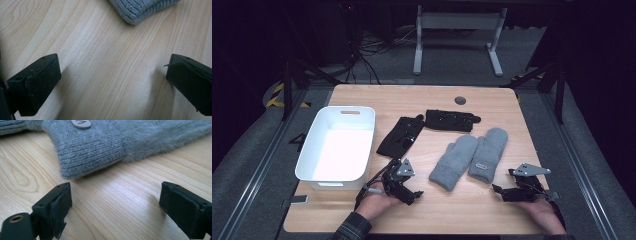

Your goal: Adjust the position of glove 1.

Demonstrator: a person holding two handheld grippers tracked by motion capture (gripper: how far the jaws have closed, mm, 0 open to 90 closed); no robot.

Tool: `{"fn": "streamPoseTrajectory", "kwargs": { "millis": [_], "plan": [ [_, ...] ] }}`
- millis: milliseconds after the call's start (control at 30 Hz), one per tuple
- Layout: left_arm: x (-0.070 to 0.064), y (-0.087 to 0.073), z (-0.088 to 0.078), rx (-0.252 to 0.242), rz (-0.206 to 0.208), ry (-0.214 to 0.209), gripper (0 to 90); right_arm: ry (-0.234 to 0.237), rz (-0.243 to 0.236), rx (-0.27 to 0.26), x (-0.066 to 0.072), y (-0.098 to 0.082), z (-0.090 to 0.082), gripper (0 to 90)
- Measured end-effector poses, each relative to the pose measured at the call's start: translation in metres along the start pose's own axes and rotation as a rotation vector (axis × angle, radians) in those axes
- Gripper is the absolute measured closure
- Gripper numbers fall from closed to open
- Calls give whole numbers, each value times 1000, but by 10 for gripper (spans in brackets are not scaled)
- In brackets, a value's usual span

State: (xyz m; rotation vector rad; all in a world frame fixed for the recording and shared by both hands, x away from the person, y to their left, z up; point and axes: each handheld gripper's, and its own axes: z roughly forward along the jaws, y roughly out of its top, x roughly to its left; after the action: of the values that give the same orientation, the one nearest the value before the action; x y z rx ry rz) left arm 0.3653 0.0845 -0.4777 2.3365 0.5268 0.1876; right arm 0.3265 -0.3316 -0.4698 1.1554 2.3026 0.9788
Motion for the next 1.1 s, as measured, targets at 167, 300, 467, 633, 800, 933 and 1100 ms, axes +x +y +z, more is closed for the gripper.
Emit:
{"fn": "streamPoseTrajectory", "kwargs": {
  "millis": [167,300,467,633,800,933,1100],
  "plan": [
    [0,1,-2,-2,-16,4,33,1,0,0,0,0,0,111],
    [0,5,-10,-5,-30,0,255,2,0,0,0,0,0,111],
    [1,18,-21,-40,-47,-13,561,3,-1,0,0,0,0,110],
    [5,32,-20,-32,-52,-57,852,3,-1,0,0,0,0,110],
    [7,43,-19,-32,-38,-83,898,3,-1,0,0,0,0,110],
    [7,56,-16,-44,-14,-101,898,2,-1,0,0,0,0,110],
    [7,72,-8,-54,2,-113,898,2,-1,0,0,0,0,111]
  ]
}}
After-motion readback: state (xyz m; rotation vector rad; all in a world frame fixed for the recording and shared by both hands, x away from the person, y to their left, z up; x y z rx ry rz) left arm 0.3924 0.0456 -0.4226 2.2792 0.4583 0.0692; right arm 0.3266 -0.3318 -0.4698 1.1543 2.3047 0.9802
